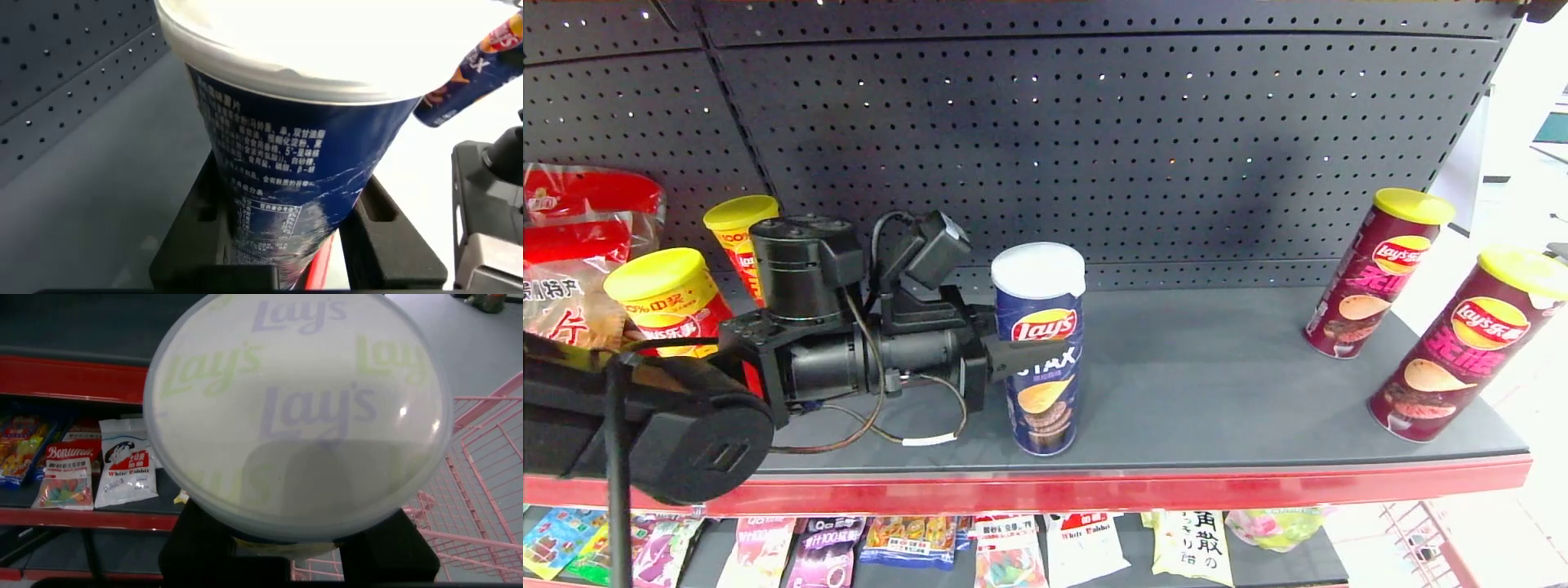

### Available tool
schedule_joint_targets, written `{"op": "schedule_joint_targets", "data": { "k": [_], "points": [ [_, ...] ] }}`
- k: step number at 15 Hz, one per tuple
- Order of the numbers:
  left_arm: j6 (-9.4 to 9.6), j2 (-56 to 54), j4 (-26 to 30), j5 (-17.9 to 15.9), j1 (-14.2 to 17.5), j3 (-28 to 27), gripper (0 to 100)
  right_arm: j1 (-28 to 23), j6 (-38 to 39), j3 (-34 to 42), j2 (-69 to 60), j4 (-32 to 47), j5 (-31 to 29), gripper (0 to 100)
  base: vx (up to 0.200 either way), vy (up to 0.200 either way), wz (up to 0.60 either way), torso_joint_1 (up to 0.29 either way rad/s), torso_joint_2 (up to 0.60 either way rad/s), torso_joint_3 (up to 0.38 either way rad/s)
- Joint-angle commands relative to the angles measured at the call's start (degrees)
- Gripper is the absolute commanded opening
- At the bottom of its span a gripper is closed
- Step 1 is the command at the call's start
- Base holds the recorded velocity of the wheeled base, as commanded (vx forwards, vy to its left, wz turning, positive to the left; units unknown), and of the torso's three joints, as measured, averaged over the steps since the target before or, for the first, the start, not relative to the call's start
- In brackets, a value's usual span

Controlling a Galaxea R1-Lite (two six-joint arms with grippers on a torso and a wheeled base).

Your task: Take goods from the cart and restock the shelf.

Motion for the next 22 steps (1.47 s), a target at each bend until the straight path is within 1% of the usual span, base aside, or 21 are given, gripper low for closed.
{"op": "schedule_joint_targets", "data": {
  "k": [1,2,3,4,7,10,13,16,18,21,22],
  "points": [
    [0.56,0.5,-0.2,-0.7,0.7,0.3,0,0.0,0.0,-0.2,0.0,0.0,0.0,0,0.0,0.0,0.0,0.0,0.0,0.0],
    [1.62,1.3,-0.5,-1.5,1.5,0.2,0,0.0,0.0,-0.2,0.0,0.0,0.0,0,0.0,0.0,0.0,0.0,0.0,0.0],
    [2.58,2.2,-1.1,-3.1,2.1,0.1,0,0.0,0.0,-0.3,0.0,0.0,0.0,0,0.0,0.0,0.0,0.0,0.0,0.0],
    [2.5,2.2,-1.6,-4.6,2.3,0.1,0,0.0,0.0,-0.3,0.0,0.0,0.0,0,0.0,0.0,0.0,0.0,0.0,0.0],
    [2.41,2.0,-1.6,-5.2,2.2,0.7,0,0.0,0.0,-0.3,0.1,0.0,-0.1,0,0.0,0.0,0.0,0.0,0.0,0.0],
    [2.41,1.5,-1.6,-8.1,2.2,1.2,0,0.0,0.0,-0.3,0.1,0.0,-0.1,0,0.0,0.0,0.0,0.0,0.0,0.0],
    [2.32,1.5,-1.6,-8.5,2.2,1.8,0,0.0,0.0,-0.2,0.1,0.0,-0.1,0,0.0,0.0,0.0,0.0,0.0,0.0],
    [2.76,1.6,-1.7,-8.5,2.2,3.6,0,-0.1,0.0,-0.2,0.0,0.0,-0.1,0,0.0,0.0,0.0,0.0,0.0,0.0],
    [2.5,1.9,-1.7,-8.6,2.2,3.4,0,-0.1,0.0,-0.2,0.0,0.0,-0.1,0,0.0,0.0,0.0,0.0,0.0,0.0],
    [2.67,1.9,-1.7,-8.6,2.1,3.6,0,-0.1,0.0,-0.2,0.0,0.0,-0.1,0,0.0,0.0,0.0,0.0,0.0,0.0],
    [2.76,2.1,-1.7,-8.5,2.1,3.6,100,-0.1,0.0,-0.2,0.0,0.0,-0.1,0,0.0,0.0,0.0,0.0,0.0,0.0]
  ]
}}
